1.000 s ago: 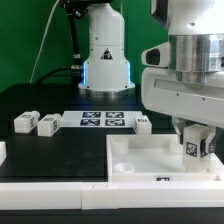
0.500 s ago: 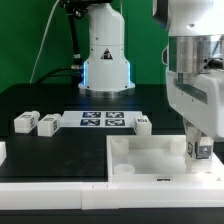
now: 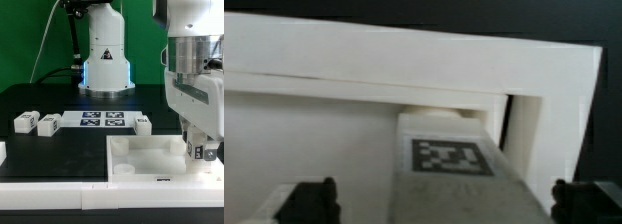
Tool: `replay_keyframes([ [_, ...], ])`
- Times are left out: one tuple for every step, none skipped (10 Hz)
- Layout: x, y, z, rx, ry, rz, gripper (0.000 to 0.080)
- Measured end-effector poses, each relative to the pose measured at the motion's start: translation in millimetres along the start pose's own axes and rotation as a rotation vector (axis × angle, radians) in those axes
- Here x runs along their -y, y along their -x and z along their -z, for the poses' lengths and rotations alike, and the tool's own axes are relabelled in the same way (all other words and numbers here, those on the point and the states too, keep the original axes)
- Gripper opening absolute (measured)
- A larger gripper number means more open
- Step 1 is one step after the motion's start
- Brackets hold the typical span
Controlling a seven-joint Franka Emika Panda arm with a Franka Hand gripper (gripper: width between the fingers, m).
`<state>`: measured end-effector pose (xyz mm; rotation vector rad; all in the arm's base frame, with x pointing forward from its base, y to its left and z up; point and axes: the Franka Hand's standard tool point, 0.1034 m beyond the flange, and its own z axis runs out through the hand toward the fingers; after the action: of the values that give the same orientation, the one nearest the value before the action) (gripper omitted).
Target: Assemble one leg
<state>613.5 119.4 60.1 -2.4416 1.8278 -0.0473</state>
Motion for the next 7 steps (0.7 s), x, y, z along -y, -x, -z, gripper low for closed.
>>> replay_keyframes([
  [0.7,1.0,0.1,-0.001,-0.003,0.147,0.0639],
  [0.8,1.9,0.0,0.0,-0.003,0.28,0.0646],
  [0.7,1.3,0.0,-0.001,-0.003,0.406,0.0646],
  [1.4,0.2,0.7,-0.002,-0.002,0.549,0.0649],
  [3.8,-1.2,2.5,-0.003,-0.006,0.659,0.0649],
  [4.6,-1.7,3.3,-0.004,-0.008,0.727,0.0649],
  [4.8,-1.6,3.9,-0.006,-0.008,0.843,0.0649],
])
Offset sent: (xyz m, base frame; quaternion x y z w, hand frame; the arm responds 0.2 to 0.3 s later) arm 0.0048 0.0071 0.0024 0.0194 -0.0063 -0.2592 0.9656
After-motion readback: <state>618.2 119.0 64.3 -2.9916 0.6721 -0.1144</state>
